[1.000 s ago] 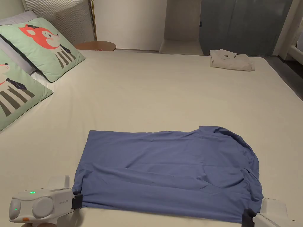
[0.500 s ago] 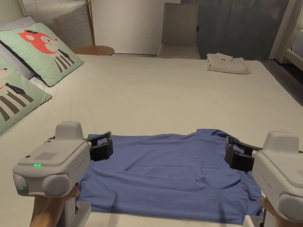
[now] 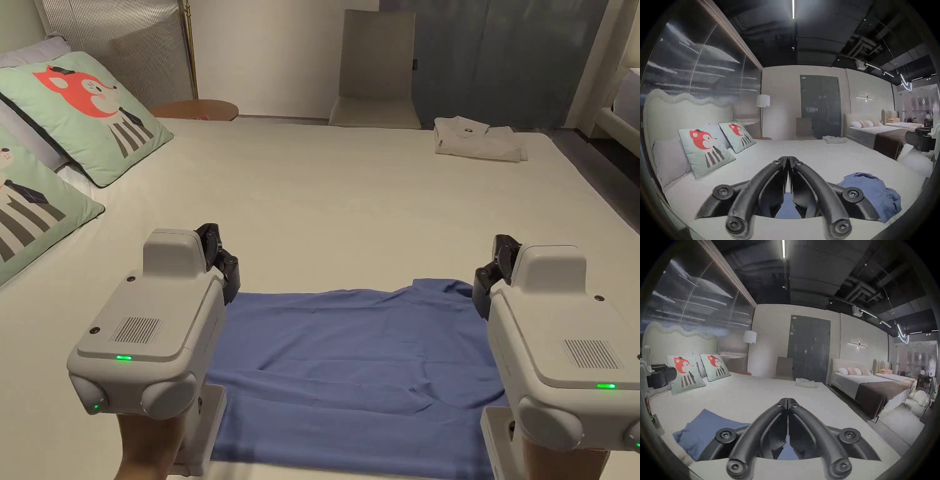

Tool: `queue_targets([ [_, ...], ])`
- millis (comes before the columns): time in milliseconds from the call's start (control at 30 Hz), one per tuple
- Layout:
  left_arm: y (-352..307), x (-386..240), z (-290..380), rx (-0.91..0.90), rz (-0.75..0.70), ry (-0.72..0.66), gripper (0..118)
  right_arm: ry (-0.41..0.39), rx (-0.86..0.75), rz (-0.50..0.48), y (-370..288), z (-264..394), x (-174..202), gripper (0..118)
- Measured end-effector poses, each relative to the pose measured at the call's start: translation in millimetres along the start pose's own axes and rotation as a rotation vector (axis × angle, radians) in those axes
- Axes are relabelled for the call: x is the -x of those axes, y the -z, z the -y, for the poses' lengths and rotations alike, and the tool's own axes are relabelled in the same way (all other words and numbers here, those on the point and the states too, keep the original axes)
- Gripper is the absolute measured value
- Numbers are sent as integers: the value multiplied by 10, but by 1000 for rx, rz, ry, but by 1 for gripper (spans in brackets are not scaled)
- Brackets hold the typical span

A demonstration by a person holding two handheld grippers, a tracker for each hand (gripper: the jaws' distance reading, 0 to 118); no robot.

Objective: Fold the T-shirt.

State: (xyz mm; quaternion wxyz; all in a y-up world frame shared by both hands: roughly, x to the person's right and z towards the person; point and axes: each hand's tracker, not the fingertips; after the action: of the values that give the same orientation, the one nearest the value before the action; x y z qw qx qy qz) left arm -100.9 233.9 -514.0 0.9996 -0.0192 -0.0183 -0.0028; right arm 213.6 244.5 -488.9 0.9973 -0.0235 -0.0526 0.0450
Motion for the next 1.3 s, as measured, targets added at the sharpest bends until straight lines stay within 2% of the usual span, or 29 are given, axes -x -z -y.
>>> queue_targets([
  [167,224,40,66,43,14,-21,0,10,5,-5,135,28,21,0],
  [400,892,201,73,164,15,-34,0,13,23,-14,472,47,38,0],
  [533,1404,351,152,307,36,-7,0,2,48,-16,724,98,37,0],
  [700,2026,602,311,486,48,-54,1,-8,90,-26,1031,178,55,0],
  [733,2124,622,336,515,42,-44,9,-9,100,-27,1095,209,54,0],
  [767,2222,659,382,538,36,-35,27,-7,109,-28,1145,239,51,0],
  [800,2349,708,442,585,31,-22,52,-6,119,-30,1205,280,40,0],
  [833,2483,757,509,643,18,-35,87,-8,131,-31,1264,323,21,0],
  [867,2578,793,563,696,14,-38,104,-10,140,-30,1306,356,17,0],
  [900,2670,851,632,704,8,-60,110,-12,150,-30,1358,397,11,0],
  [1033,3033,1026,929,838,-39,-89,108,-14,192,-32,1498,500,-5,0],
  [1100,3127,1078,1072,869,-57,-104,104,-14,208,-29,1564,587,-44,0],
  [1167,3181,1085,1210,908,-77,-89,87,-15,224,-26,1599,651,-75,0],
  [1267,3158,1028,1398,953,-74,-47,53,-17,250,-21,1669,791,-129,0],
  [1300,3140,999,1447,967,-68,-33,46,-15,258,-21,1675,817,-153,0],
])
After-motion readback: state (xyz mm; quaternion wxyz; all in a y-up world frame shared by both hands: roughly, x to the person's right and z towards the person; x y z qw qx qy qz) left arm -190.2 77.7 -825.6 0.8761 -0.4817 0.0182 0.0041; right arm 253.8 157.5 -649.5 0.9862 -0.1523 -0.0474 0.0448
